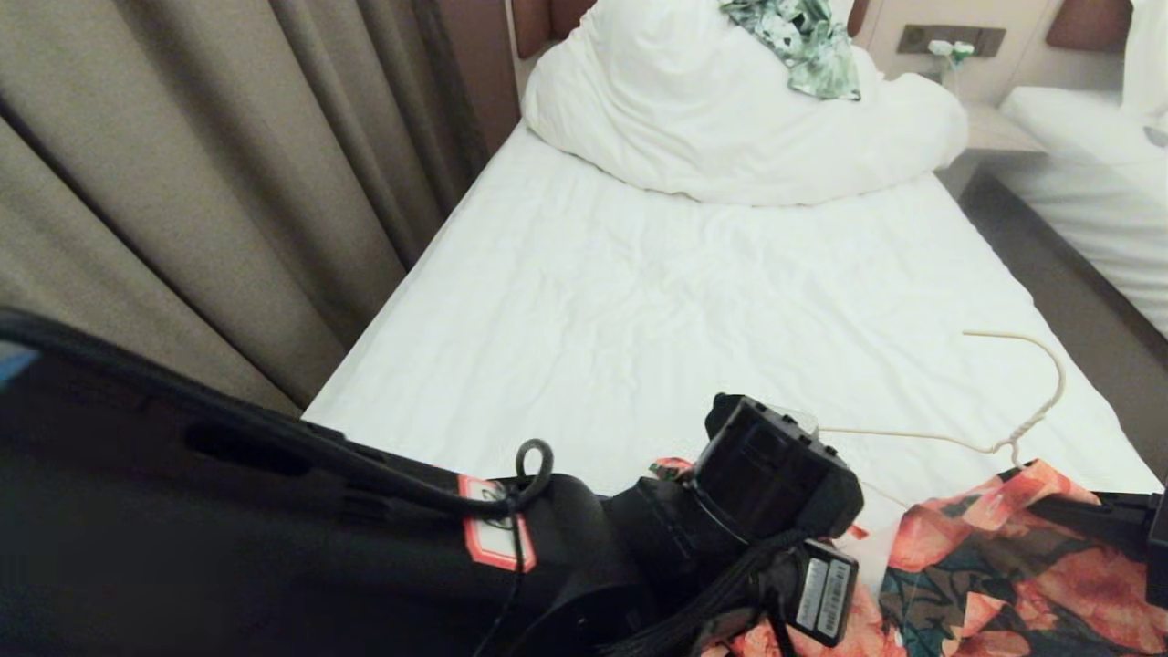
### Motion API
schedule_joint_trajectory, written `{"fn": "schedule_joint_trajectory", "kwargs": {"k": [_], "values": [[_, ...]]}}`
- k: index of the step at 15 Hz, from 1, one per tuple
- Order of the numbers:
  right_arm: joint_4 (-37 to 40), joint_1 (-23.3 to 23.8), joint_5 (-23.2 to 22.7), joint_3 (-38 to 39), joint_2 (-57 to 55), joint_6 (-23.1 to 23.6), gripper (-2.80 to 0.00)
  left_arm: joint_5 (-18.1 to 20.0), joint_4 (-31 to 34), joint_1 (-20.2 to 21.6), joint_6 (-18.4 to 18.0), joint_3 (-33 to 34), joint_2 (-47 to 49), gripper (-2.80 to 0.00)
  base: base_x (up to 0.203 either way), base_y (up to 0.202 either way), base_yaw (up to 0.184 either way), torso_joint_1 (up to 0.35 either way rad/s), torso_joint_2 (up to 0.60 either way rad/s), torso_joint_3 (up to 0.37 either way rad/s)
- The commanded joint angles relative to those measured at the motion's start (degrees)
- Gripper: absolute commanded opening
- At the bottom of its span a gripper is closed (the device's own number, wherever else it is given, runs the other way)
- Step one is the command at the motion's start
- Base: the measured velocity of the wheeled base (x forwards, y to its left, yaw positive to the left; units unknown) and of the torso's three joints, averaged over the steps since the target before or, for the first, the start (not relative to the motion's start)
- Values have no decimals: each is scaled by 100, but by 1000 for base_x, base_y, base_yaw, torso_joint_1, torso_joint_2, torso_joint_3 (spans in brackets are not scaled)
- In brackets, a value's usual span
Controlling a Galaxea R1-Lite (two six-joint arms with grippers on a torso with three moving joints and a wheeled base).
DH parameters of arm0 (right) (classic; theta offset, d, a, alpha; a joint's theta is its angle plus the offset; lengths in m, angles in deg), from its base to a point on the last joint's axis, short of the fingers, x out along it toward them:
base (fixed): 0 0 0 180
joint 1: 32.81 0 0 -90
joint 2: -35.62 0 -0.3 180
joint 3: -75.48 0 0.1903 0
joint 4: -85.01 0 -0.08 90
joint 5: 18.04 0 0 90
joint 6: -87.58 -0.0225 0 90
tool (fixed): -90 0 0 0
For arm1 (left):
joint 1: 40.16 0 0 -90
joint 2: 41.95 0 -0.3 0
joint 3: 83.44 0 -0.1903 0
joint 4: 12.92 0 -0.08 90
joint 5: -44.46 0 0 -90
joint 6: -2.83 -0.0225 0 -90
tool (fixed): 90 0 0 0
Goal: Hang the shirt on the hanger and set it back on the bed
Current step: Hook the other side of the shirt onto the hanger
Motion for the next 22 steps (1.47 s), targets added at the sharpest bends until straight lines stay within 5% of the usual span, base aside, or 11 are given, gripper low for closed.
{"fn": "schedule_joint_trajectory", "kwargs": {"k": [1,7,20,22], "values": [[-6,-57,-30,-8,24,19,-280,-219,60,-134,-15,-366,377,0,0,0,0,0,0,0],[-6,-136,-39,-44,33,19,-280,-1283,648,-285,-383,-1653,1284,0,0,0,0,0,0,0],[-6,-136,-191,-52,68,15,-280,-1921,616,-20,-823,-2401,2184,0,0,0,0,0,0,0],[-6,-136,-215,-52,77,10,-280,-1930,591,46,-818,-2454,2184,-280,0,0,0,0,0,0]]}}
